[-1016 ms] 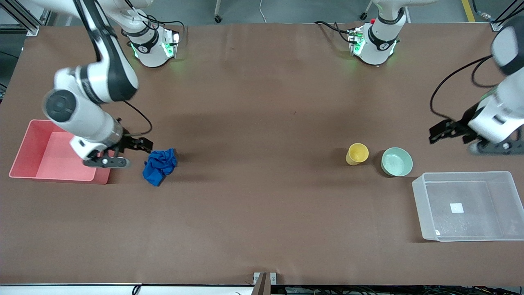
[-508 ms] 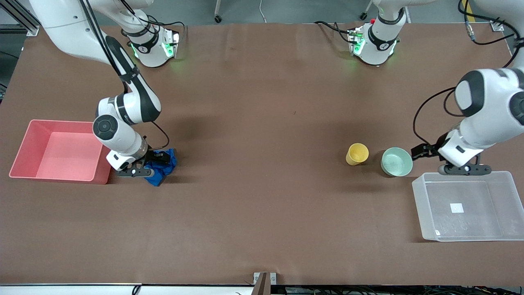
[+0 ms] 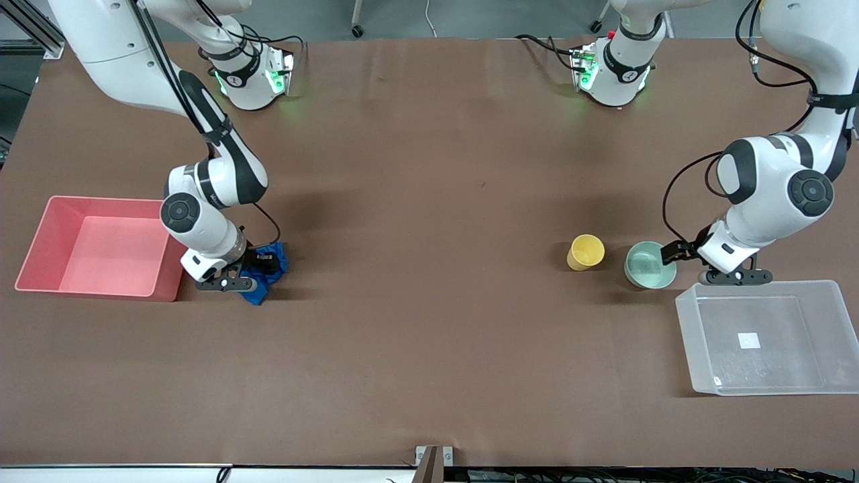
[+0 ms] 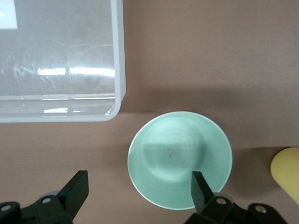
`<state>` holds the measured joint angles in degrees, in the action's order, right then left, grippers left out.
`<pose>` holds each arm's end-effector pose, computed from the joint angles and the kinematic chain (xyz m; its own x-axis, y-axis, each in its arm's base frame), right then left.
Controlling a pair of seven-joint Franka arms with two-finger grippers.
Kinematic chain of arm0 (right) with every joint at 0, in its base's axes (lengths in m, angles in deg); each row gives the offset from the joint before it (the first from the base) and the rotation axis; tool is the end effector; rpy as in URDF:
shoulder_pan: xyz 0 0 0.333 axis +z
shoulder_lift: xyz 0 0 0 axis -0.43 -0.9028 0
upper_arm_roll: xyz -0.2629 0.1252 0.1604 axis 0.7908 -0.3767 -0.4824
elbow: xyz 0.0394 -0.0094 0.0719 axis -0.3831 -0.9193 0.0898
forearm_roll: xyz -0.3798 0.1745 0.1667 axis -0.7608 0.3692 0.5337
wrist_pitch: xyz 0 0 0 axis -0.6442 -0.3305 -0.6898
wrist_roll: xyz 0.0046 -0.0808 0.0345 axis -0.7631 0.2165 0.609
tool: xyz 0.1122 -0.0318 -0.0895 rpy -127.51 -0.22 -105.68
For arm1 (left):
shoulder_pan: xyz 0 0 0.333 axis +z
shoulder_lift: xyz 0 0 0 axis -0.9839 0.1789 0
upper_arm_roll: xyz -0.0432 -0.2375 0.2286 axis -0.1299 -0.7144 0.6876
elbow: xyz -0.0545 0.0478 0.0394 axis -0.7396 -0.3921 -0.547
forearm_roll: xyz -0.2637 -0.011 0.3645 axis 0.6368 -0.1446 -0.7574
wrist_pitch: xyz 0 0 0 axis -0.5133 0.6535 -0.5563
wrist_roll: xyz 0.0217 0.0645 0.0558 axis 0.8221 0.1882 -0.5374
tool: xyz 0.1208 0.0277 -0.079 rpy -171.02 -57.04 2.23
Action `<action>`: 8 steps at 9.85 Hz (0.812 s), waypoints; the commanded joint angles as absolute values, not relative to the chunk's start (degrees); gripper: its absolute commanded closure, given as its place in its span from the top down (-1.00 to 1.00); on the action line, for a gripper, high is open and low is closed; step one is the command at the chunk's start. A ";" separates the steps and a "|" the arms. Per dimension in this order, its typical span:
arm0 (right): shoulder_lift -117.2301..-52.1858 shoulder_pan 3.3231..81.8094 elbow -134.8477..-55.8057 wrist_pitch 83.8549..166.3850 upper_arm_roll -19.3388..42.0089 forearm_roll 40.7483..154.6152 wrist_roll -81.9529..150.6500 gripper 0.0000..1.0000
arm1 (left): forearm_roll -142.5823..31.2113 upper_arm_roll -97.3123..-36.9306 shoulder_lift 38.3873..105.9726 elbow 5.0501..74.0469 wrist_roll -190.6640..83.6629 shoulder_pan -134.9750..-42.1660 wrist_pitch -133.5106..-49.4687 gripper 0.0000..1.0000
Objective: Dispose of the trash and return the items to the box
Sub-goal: 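Grasp the blue cloth with the right gripper while the left gripper grips the bowl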
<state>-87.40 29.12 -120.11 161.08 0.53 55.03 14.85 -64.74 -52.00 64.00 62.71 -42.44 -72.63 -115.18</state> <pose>0.5991 0.0990 0.1106 0.9993 -0.0187 0.0313 -0.0187 -0.9998 0.0014 0.6130 0.0416 0.1928 0.9999 -0.0098 0.0095 -0.0099 -0.9998 0.0148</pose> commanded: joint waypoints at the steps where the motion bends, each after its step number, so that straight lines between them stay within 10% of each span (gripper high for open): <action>1: -87.70 28.81 -120.58 162.52 0.17 54.16 10.86 -0.99 | -65.64 -52.40 67.90 63.41 -42.13 -72.40 -119.16 0.94; 5: -81.67 29.25 -117.18 148.19 -0.35 54.42 7.52 -0.99 | -65.64 -52.40 72.56 63.41 -42.13 -72.49 -124.70 0.78; 7: -74.81 28.99 -110.07 128.77 -0.35 54.77 8.74 -0.99 | -65.56 -52.40 73.27 63.41 -42.22 -72.58 -125.06 -0.58; 8: -72.34 28.37 -105.77 120.59 0.08 54.77 12.32 -0.99 | -65.56 -52.40 73.36 63.41 -42.22 -72.75 -125.06 -0.88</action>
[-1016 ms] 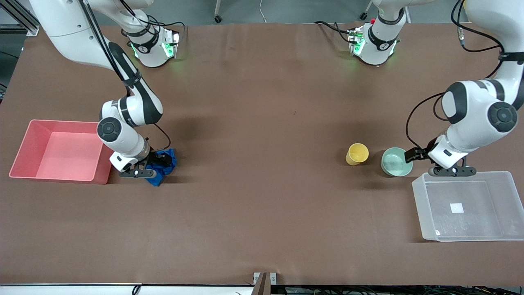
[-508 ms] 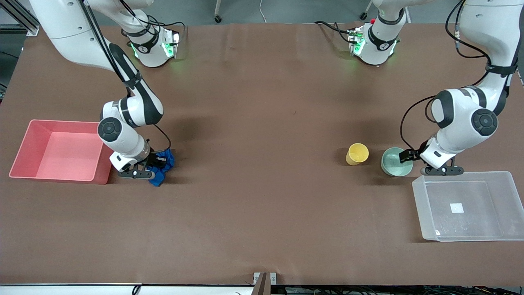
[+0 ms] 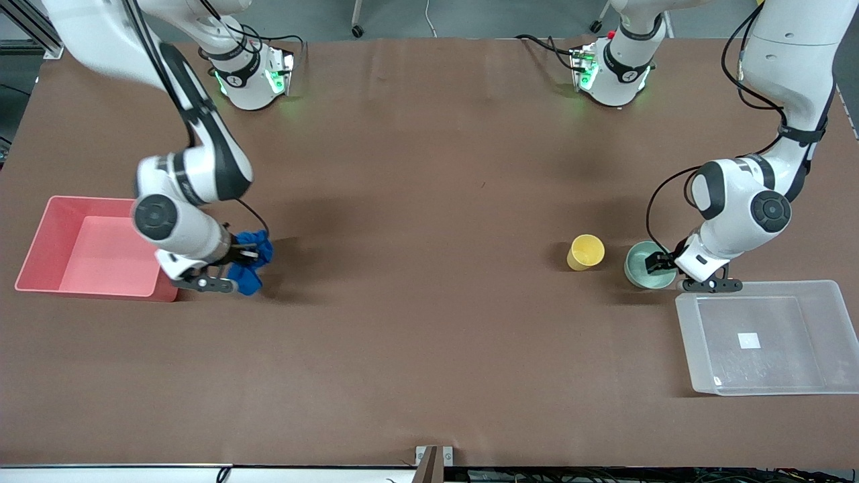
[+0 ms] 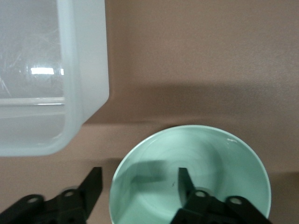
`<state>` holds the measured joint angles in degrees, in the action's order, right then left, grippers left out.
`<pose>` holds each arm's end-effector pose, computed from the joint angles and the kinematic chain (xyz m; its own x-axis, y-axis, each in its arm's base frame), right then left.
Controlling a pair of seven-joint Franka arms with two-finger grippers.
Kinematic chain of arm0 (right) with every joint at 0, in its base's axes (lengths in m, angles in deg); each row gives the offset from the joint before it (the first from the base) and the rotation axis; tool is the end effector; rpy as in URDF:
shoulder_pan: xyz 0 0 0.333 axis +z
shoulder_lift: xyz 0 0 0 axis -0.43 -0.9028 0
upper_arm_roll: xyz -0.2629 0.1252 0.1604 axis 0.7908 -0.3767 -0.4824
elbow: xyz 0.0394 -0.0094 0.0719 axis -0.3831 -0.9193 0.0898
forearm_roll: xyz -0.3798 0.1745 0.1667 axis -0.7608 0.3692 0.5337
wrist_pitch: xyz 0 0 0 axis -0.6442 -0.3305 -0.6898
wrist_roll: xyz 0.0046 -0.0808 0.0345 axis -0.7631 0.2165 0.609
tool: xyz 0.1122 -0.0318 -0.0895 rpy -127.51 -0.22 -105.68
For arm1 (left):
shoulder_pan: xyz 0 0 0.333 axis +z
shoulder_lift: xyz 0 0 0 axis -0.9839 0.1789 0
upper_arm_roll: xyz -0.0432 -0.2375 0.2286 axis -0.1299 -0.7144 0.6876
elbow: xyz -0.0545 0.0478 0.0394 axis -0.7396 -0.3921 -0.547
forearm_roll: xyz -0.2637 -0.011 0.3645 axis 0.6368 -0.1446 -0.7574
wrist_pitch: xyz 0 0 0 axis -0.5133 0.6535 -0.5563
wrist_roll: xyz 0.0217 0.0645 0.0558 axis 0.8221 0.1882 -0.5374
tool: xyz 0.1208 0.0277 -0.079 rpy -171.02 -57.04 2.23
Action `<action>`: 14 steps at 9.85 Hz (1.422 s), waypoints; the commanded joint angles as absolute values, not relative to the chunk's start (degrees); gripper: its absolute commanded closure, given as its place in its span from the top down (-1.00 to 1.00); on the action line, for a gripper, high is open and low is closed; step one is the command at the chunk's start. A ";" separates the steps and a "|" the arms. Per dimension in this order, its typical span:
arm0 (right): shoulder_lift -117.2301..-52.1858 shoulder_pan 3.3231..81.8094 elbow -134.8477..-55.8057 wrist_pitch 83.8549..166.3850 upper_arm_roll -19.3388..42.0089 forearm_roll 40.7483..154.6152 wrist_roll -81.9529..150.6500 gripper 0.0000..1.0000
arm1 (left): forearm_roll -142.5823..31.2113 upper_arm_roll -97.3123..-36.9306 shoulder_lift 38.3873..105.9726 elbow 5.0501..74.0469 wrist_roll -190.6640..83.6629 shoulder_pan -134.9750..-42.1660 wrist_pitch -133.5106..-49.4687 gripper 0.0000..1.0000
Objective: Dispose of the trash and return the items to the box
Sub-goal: 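Grasp the blue cloth with the right gripper while the left gripper grips the bowl, then drop the cloth into the pink bin while the left gripper lifts the bowl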
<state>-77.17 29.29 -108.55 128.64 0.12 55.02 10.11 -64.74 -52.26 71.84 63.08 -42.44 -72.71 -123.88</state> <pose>0.6270 0.0966 0.2644 0.9840 -0.1198 -0.1320 -0.1070 -0.9892 0.1001 0.6085 0.0365 0.1201 0.9997 -0.0124 0.0190 -0.0128 -0.9997 0.0231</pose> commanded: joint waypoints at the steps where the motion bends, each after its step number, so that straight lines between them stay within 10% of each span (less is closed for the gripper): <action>1: -71.19 26.28 -101.29 112.50 1.30 54.77 18.79 -0.99 | -65.56 -52.40 73.37 63.41 -42.22 -72.75 -125.06 -0.97; 4: -68.62 25.03 -100.89 110.04 14.62 50.94 39.98 -0.99 | -65.64 -52.40 72.49 63.41 -42.21 -72.84 -124.27 -0.98; 11: -79.07 22.57 -118.45 147.88 24.61 49.06 46.98 -0.87 | -66.08 -53.98 66.69 55.88 -42.04 -72.93 -109.89 -0.98; 12: -79.09 22.05 -122.30 153.50 24.61 48.97 46.98 -0.67 | -66.17 -53.98 66.86 51.15 -41.52 -72.93 -106.03 -0.98; 14: -80.66 22.04 -122.70 156.63 24.52 49.32 46.72 0.99 | -66.08 -53.81 68.61 40.08 -38.28 -72.14 -98.54 -0.98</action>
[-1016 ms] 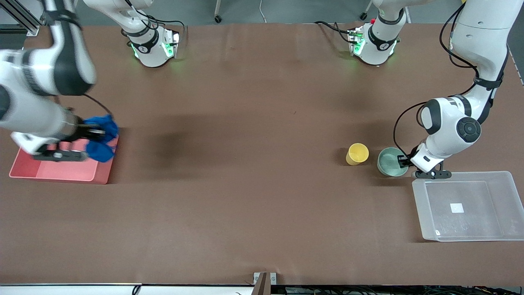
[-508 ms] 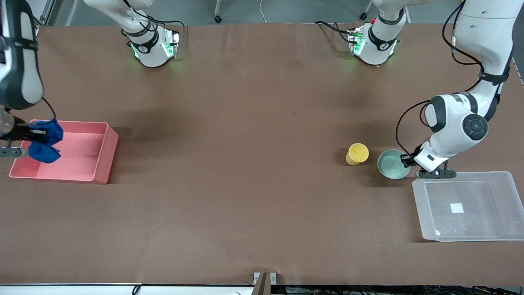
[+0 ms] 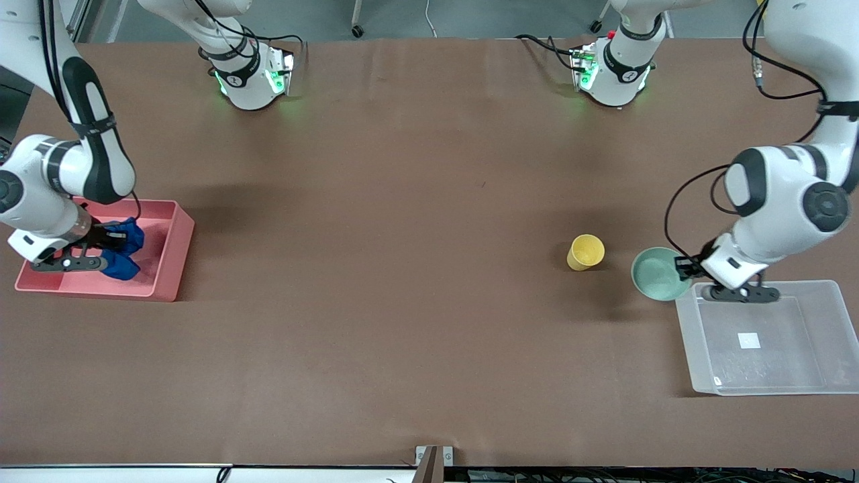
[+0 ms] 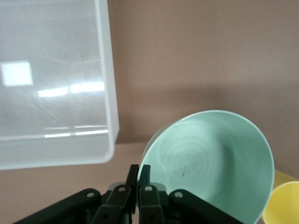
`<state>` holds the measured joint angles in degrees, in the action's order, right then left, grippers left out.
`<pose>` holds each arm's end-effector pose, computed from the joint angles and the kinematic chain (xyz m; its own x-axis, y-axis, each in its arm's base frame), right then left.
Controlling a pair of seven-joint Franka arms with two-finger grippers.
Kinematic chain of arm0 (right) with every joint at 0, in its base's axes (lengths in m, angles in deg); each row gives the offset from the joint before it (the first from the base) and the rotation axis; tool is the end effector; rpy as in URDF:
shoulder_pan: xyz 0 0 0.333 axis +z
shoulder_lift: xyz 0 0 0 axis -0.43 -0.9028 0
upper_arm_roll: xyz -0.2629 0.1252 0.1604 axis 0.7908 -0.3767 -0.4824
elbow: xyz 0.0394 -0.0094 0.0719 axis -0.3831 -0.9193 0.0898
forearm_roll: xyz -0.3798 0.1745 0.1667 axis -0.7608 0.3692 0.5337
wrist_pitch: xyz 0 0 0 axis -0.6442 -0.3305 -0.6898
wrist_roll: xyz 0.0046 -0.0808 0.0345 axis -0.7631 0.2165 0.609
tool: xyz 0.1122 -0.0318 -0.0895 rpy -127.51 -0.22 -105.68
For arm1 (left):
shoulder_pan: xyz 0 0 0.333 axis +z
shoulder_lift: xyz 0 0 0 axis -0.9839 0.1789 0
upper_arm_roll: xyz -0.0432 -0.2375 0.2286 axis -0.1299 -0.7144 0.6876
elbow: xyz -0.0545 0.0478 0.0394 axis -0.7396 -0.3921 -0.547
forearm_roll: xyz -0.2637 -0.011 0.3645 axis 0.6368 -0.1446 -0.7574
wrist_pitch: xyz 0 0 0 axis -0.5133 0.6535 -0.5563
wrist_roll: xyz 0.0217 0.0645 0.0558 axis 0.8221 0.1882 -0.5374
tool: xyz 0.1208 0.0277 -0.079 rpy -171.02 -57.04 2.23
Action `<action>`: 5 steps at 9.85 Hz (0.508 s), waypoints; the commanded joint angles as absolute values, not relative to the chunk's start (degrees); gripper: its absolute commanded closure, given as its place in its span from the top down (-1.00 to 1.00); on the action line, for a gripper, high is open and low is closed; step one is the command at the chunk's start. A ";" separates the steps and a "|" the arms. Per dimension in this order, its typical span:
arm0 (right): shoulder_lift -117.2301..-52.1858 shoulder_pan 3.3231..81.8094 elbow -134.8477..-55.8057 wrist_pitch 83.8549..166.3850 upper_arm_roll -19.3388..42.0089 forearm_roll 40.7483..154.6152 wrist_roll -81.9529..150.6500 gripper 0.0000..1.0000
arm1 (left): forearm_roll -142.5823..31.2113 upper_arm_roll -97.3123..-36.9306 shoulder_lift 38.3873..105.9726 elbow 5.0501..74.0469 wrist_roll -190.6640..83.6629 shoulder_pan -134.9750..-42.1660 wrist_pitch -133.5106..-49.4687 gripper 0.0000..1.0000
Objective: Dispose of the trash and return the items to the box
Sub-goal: 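Drop the cloth into the pink bin while the left gripper lifts the bowl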
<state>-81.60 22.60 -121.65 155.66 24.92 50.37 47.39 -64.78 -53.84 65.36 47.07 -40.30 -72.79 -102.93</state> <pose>0.5572 -0.2342 0.1635 0.9931 0.0960 -0.0674 0.1079 -0.9728 0.2052 0.6860 0.0254 0.2867 0.9958 -0.0790 0.0472 -0.0801 -0.9966 0.0209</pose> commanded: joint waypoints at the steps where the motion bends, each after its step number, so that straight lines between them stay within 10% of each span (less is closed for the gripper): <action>1: -80.49 22.56 -122.08 156.19 24.34 49.41 46.20 1.00 | -66.17 -53.63 70.53 35.77 -36.52 -71.70 -97.91 -0.99; 5: -67.08 25.37 -120.50 144.80 23.82 54.22 45.32 1.00 | -67.14 -53.54 82.91 20.72 -22.04 -64.77 -96.58 -1.00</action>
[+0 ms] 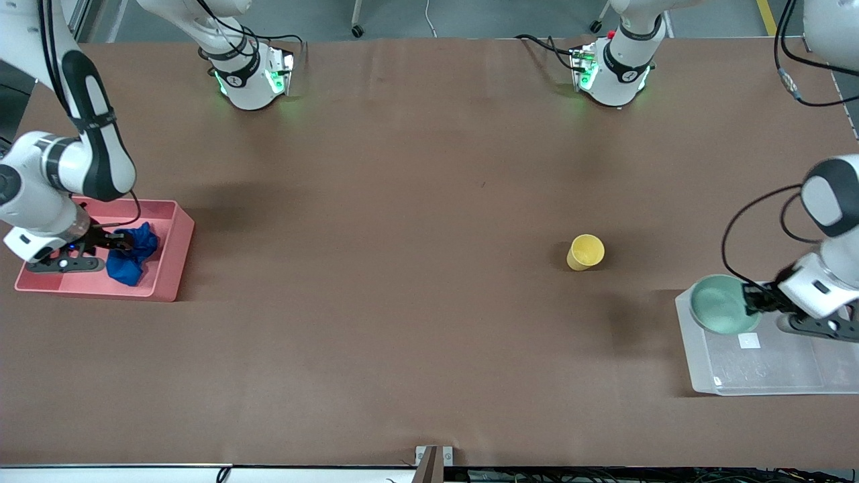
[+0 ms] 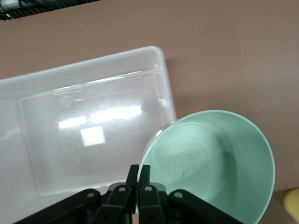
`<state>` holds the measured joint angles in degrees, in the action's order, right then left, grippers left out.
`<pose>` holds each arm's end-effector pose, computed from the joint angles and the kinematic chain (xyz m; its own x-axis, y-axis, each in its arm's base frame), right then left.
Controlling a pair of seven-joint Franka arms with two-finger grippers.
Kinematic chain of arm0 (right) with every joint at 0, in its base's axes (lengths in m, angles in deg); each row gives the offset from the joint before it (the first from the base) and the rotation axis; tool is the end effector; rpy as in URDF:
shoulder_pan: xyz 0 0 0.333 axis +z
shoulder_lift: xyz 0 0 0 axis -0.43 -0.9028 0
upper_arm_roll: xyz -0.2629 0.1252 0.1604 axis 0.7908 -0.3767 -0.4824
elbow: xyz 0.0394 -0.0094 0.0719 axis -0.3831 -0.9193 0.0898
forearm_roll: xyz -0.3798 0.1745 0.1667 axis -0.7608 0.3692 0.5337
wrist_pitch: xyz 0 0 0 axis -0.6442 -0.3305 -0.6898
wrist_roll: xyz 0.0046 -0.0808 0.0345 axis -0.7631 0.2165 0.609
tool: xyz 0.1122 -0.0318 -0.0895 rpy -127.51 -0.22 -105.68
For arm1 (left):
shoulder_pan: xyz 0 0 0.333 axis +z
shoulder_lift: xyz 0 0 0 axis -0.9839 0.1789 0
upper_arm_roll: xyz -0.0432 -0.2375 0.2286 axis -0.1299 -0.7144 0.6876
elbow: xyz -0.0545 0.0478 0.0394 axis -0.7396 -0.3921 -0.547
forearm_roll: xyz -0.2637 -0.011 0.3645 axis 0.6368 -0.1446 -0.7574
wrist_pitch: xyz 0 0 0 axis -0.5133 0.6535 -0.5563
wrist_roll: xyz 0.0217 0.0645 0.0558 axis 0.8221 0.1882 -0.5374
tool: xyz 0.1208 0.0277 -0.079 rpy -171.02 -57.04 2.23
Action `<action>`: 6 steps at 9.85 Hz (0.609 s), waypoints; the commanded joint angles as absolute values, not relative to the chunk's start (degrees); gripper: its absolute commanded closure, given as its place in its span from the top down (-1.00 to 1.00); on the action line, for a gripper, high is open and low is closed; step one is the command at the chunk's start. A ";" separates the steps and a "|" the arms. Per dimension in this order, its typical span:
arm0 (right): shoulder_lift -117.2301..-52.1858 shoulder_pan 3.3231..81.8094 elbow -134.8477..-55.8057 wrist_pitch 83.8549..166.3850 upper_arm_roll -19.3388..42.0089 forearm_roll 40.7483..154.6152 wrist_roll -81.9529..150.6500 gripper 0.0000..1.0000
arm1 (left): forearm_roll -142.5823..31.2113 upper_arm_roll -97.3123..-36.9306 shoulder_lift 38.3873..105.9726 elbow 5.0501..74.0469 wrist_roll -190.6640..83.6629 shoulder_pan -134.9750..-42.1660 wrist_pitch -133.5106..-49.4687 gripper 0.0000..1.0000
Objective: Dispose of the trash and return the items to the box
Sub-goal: 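Drop the cloth into the pink bin while the left gripper lifts the bowl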
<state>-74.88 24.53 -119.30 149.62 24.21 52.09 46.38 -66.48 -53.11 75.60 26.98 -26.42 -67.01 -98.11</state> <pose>0.5848 -0.2106 0.2391 0.9964 0.0851 0.0014 0.0834 -0.9788 0.1870 0.7639 0.1231 0.3305 0.9683 -0.2156 0.1263 -0.2122 -0.9764 -0.0396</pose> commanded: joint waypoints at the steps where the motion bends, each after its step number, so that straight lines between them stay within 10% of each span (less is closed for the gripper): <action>1: -64.52 25.38 -117.01 137.63 21.73 55.55 41.92 1.00 | -67.31 -53.37 86.69 16.95 -20.70 -64.58 -96.58 -1.00; 6: -58.34 24.06 -97.88 109.68 11.08 58.37 24.57 1.00 | -67.31 -51.43 94.88 14.37 -19.81 -63.44 -101.40 -0.99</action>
<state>-57.88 25.25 -104.83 116.58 12.30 57.73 25.99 -66.49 -51.66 91.33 15.92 -20.68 -63.67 -99.70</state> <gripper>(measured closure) 0.000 0.965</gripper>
